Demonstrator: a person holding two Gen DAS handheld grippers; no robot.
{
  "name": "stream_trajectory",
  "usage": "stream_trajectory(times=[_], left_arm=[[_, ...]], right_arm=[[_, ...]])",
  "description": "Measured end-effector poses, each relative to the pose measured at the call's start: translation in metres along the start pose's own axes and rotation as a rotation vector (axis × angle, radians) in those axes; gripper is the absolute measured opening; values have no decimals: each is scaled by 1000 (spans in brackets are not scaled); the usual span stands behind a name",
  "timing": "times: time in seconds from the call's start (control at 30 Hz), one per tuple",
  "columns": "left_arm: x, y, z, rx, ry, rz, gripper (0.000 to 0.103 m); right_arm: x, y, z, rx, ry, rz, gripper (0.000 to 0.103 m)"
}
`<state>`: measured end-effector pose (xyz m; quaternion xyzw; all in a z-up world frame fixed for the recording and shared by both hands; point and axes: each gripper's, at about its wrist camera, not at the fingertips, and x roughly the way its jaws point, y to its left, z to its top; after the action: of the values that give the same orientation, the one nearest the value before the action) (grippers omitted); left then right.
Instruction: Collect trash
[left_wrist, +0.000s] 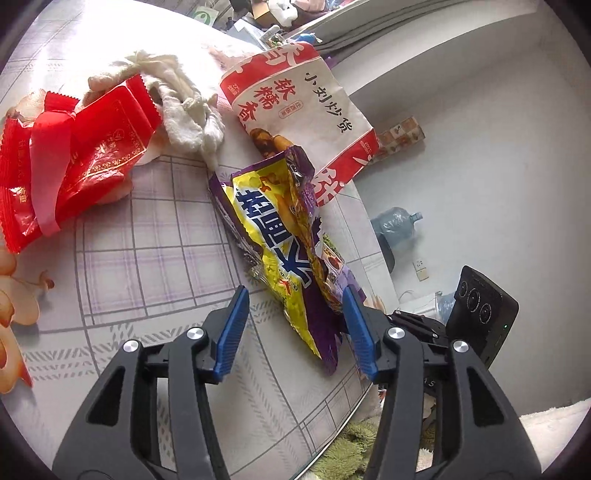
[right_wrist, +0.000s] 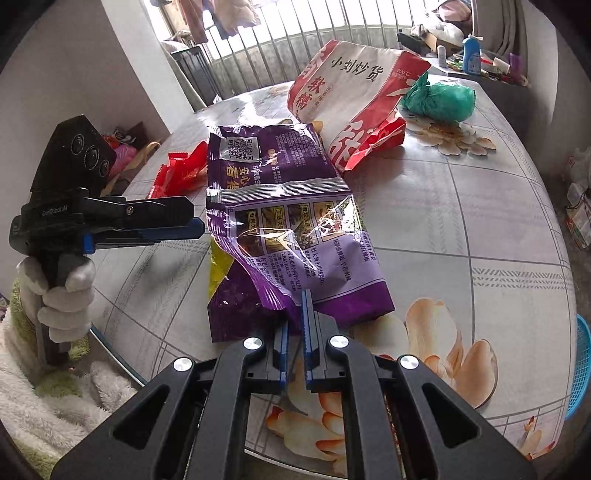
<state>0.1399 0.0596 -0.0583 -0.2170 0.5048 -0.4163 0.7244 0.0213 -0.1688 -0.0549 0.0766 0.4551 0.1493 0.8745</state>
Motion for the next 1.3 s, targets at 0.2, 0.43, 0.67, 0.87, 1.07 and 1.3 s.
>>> stream_trajectory(times=[0.2, 0.43, 0.67, 0.87, 1.07, 1.3], left_arm=[[-19, -16, 0, -2, -30, -92, 72], [2, -24, 8, 55, -11, 155, 69], [18, -31, 4, 192, -3, 299, 58], [19, -32, 4, 229, -5, 325, 54], [26, -38, 1, 250, -10, 341, 51], [15, -25, 3, 173, 0, 269, 46]], right_arm=[[2, 6, 0, -13, -4, -27, 7], [1, 24, -3, -88, 4, -92, 13], [-25, 17, -9, -56, -14, 11, 52], [-66, -8, 0, 62, -148, 179, 56], [-45, -21, 13, 128, -154, 29, 54], [7, -16, 17, 86, -76, -63, 30]])
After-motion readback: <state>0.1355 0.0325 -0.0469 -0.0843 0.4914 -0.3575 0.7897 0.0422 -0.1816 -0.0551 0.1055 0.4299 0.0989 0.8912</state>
